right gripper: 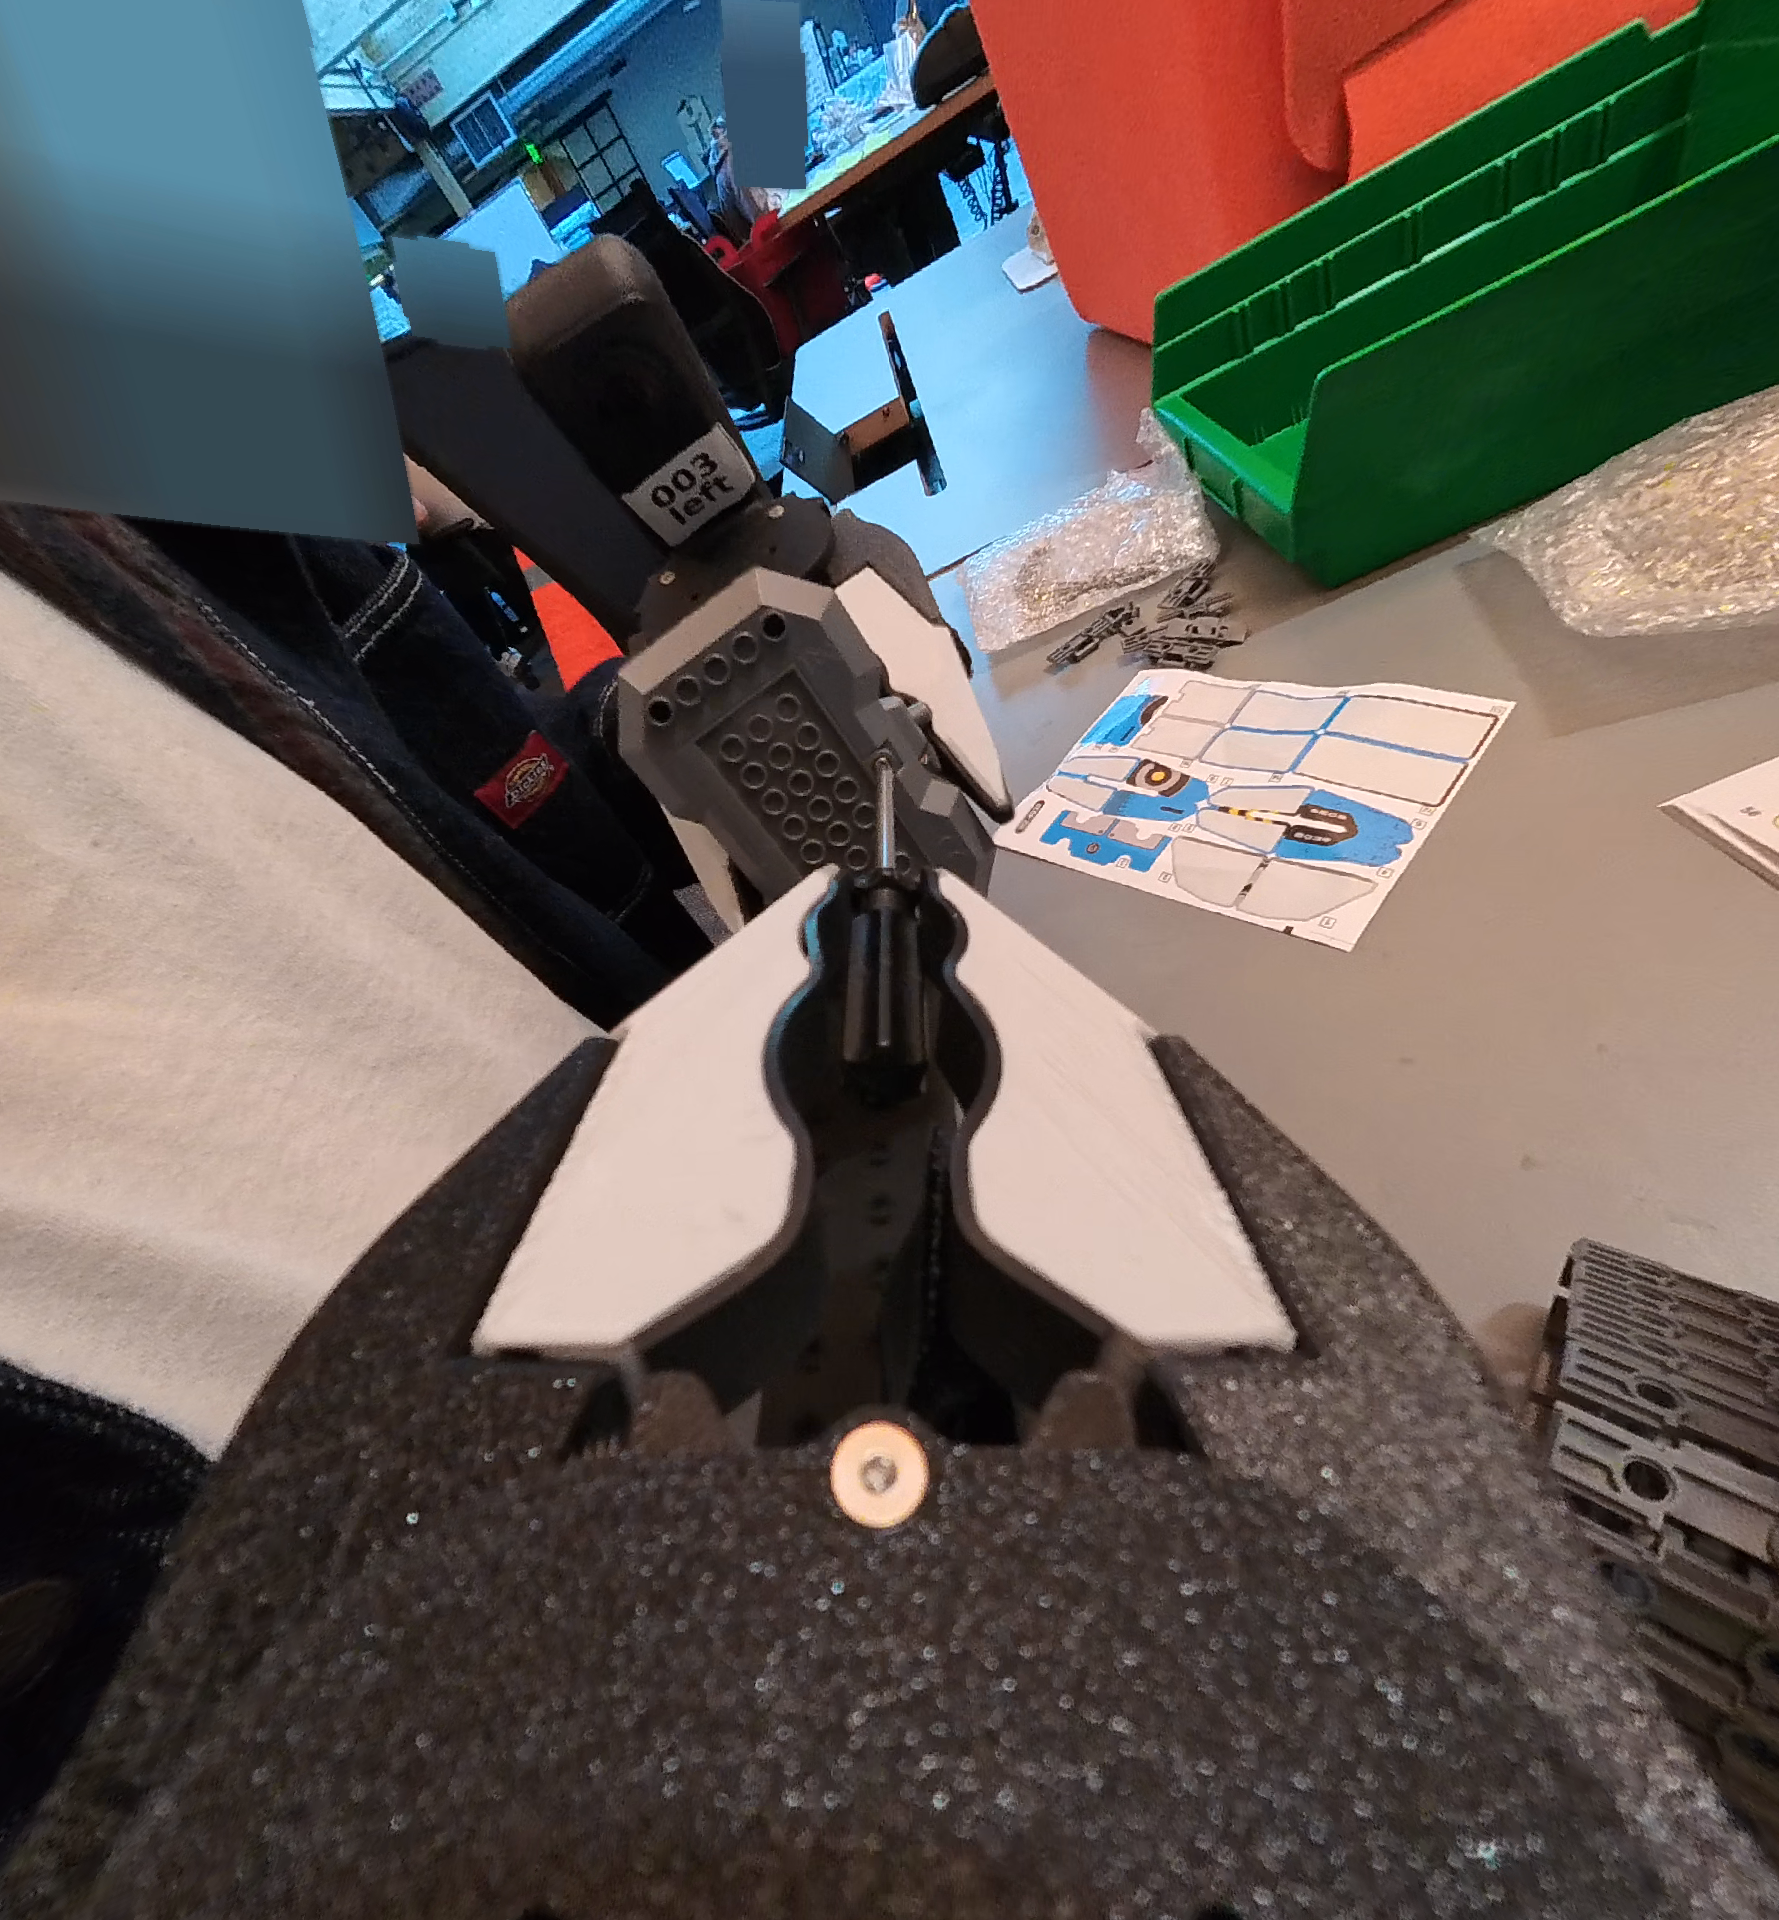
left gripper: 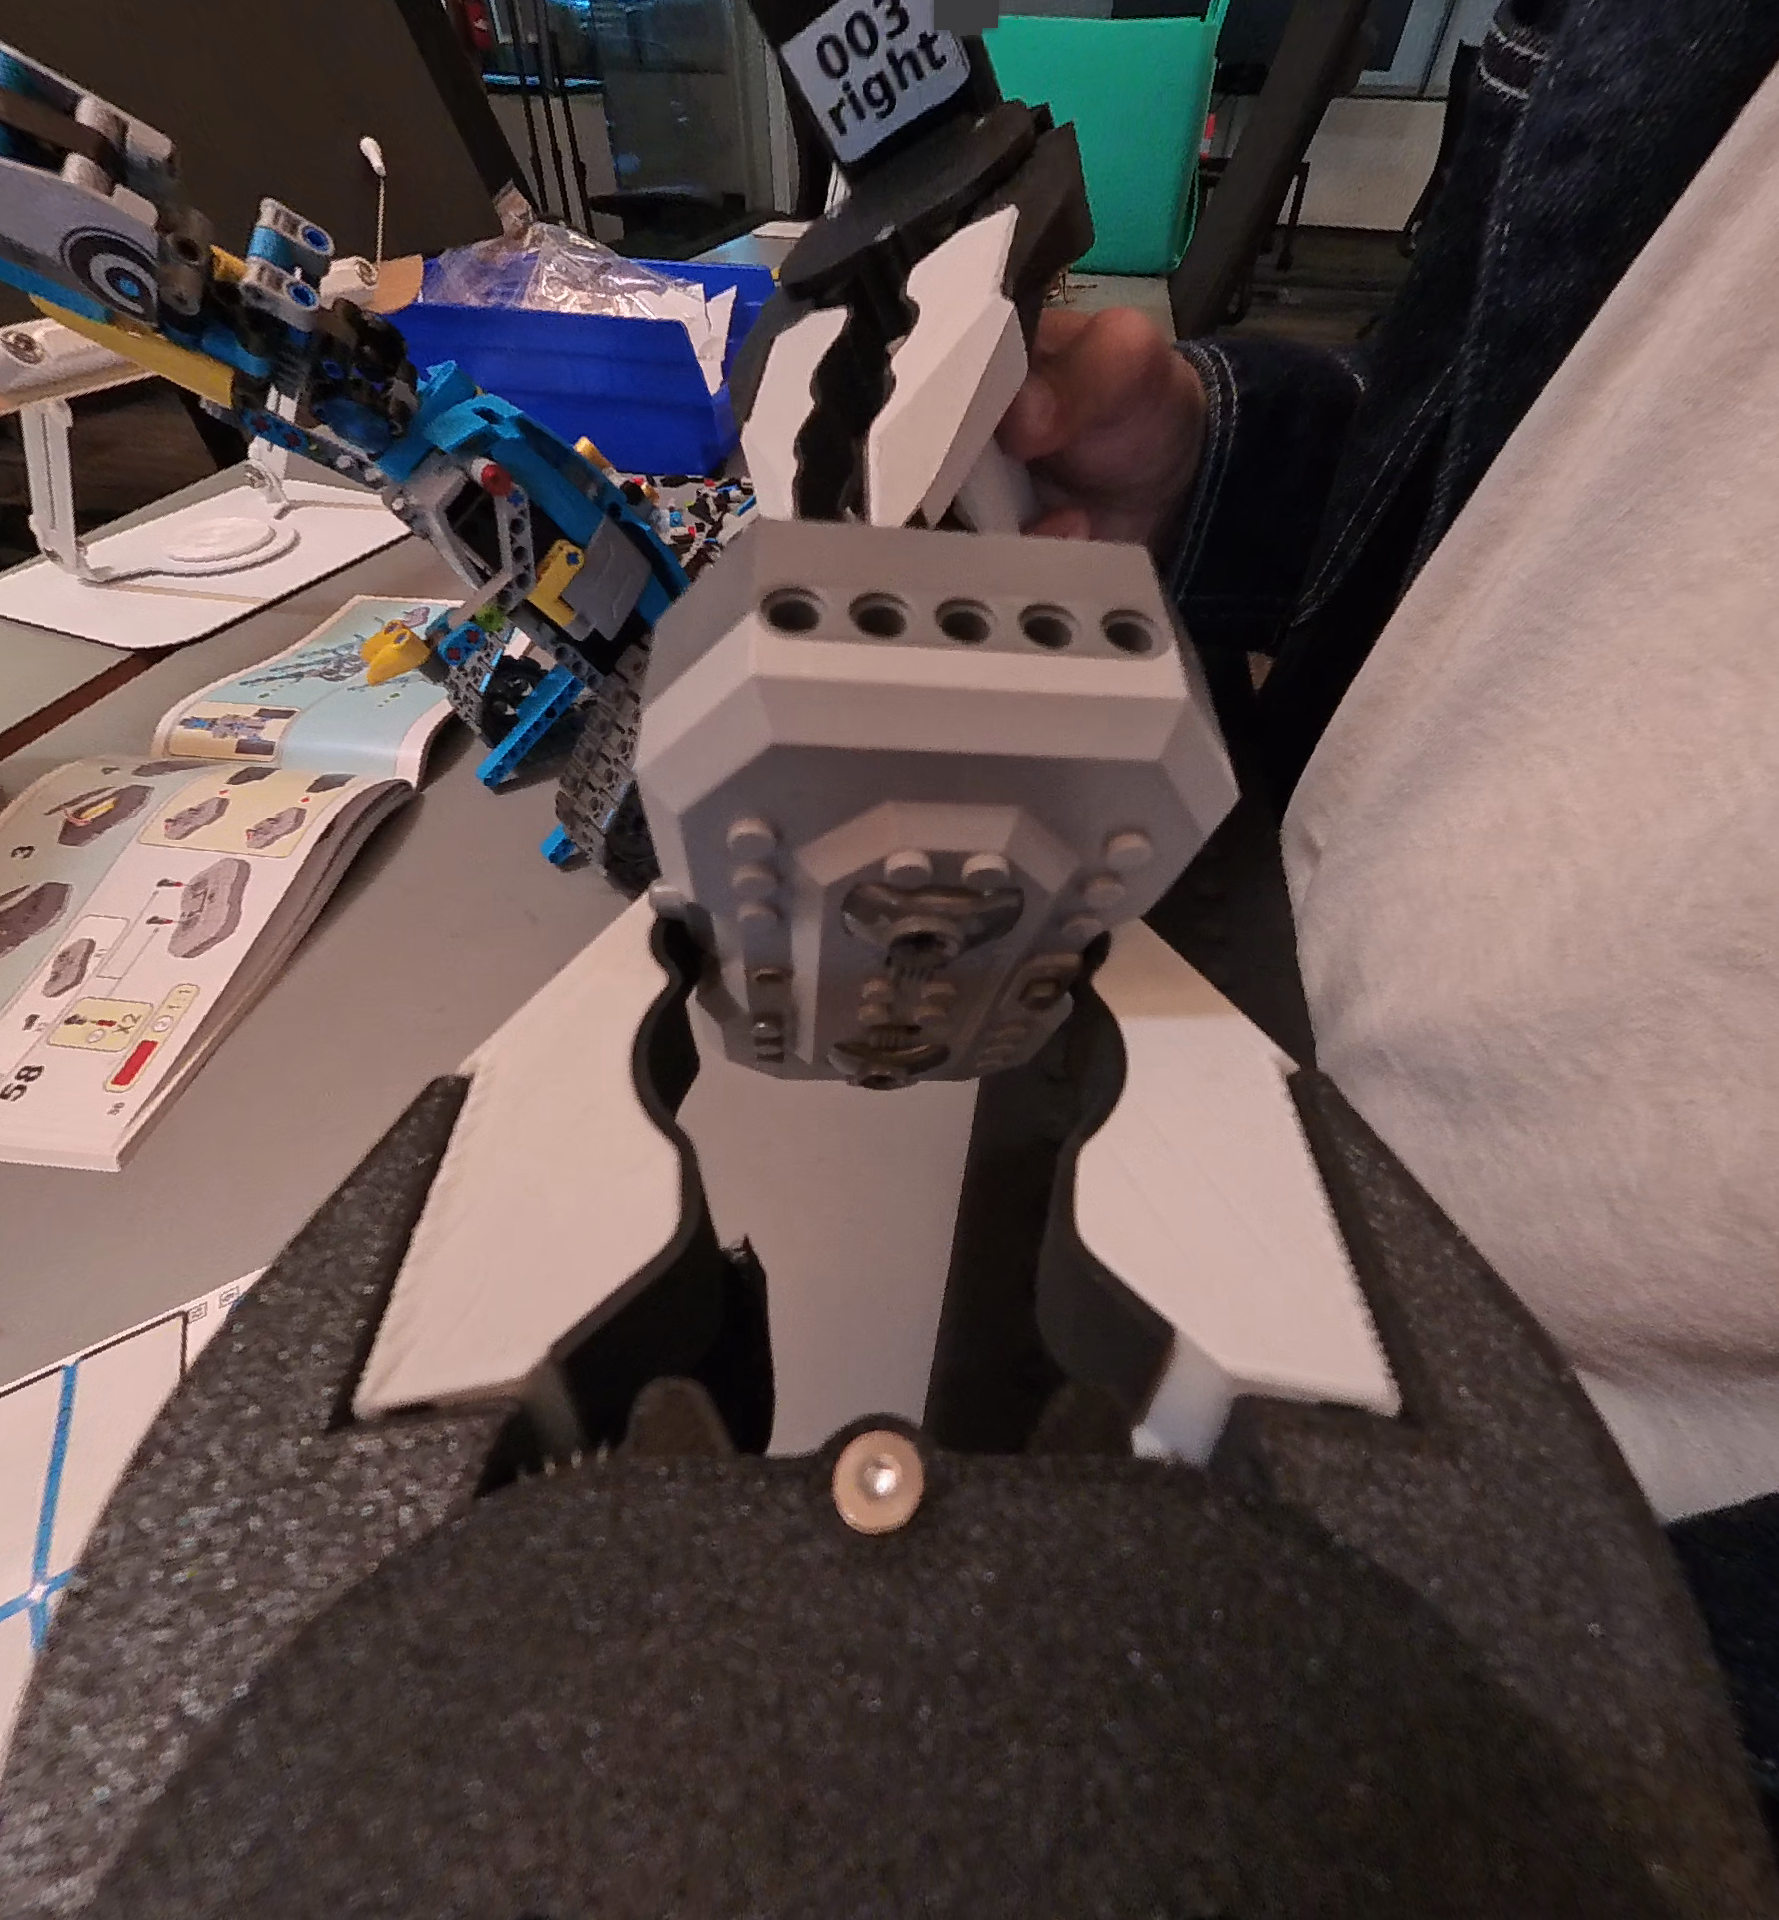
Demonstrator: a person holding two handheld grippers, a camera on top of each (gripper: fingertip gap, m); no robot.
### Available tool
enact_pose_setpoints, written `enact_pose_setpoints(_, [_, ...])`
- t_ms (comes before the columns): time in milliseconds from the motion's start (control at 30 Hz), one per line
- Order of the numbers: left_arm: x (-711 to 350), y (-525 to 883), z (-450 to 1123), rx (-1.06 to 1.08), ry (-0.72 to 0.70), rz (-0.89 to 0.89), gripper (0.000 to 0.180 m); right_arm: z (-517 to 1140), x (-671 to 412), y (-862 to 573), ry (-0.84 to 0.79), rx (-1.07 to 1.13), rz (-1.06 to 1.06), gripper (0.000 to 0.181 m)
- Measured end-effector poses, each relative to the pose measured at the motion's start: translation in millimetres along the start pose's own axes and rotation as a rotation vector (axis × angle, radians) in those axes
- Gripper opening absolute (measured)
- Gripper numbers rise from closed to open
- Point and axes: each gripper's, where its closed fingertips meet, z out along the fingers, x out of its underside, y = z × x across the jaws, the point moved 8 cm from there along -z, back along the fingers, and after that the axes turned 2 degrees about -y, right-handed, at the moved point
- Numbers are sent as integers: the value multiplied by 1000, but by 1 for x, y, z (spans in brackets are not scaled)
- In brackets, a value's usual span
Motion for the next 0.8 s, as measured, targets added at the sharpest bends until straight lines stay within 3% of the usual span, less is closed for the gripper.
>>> enact_pose_setpoints(533, [4,-5,0,53,57,-6,69,1,-1,2,75,-9,-47,11])
enact_pose_setpoints(667, [0,-4,-3,120,32,-55,69,3,-10,9,129,-14,-279,11])
enact_pose_setpoints(800, [1,-4,-4,184,52,-86,69,7,-18,20,247,-30,-740,12])
